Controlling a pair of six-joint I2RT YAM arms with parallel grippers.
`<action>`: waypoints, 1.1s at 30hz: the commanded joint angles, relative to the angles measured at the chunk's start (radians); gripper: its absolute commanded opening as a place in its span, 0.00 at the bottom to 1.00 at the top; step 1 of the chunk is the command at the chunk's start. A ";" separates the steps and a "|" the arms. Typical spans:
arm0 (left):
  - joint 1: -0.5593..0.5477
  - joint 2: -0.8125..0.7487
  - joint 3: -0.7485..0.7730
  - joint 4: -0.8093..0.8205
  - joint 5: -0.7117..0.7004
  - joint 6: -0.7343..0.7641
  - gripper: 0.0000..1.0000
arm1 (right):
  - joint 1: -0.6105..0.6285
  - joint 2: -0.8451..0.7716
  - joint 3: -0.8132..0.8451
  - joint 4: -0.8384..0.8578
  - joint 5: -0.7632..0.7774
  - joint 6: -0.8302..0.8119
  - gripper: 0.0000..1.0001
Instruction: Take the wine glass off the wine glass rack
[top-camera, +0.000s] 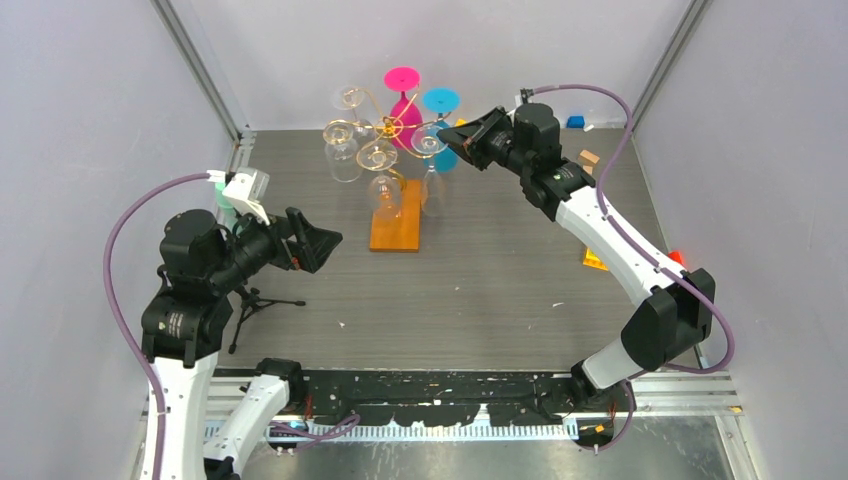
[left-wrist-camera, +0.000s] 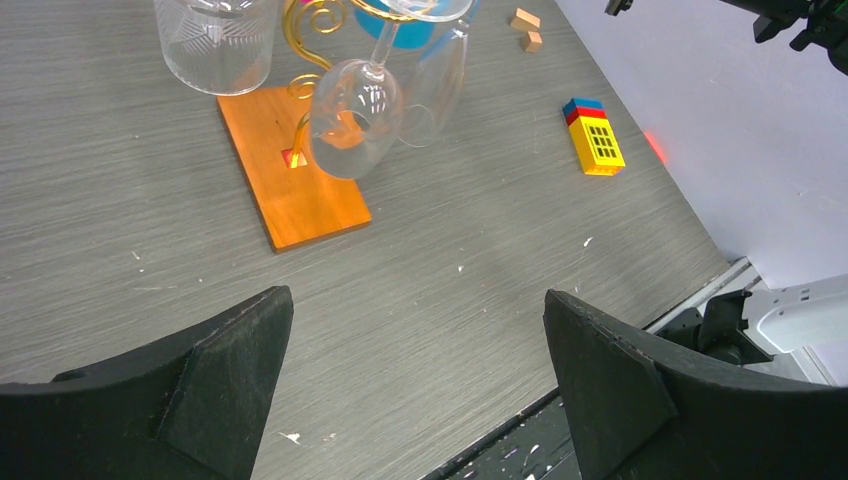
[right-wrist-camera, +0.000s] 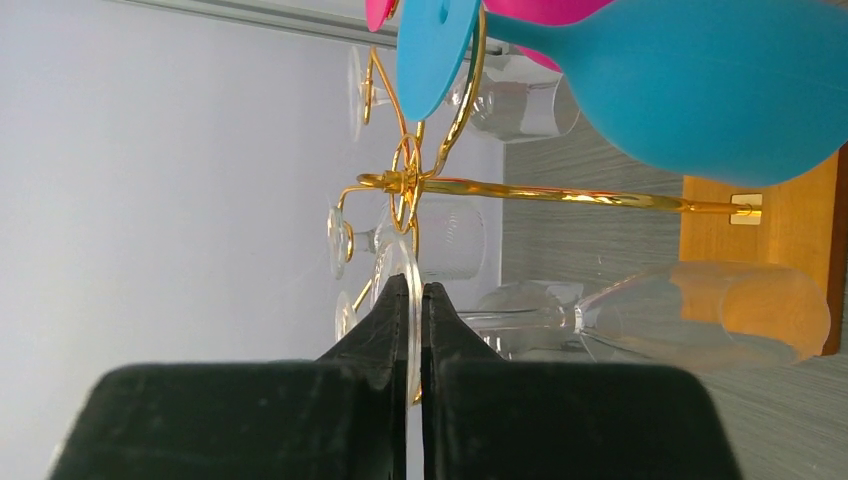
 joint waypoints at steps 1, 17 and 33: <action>-0.004 -0.015 0.015 0.027 -0.016 -0.011 1.00 | 0.004 -0.030 0.003 0.076 0.013 0.027 0.01; -0.002 -0.019 0.026 0.027 -0.024 -0.014 1.00 | 0.009 -0.125 -0.036 0.130 -0.054 0.071 0.00; -0.002 -0.037 0.021 0.016 -0.031 -0.011 1.00 | 0.051 0.006 0.109 0.106 -0.068 -0.008 0.00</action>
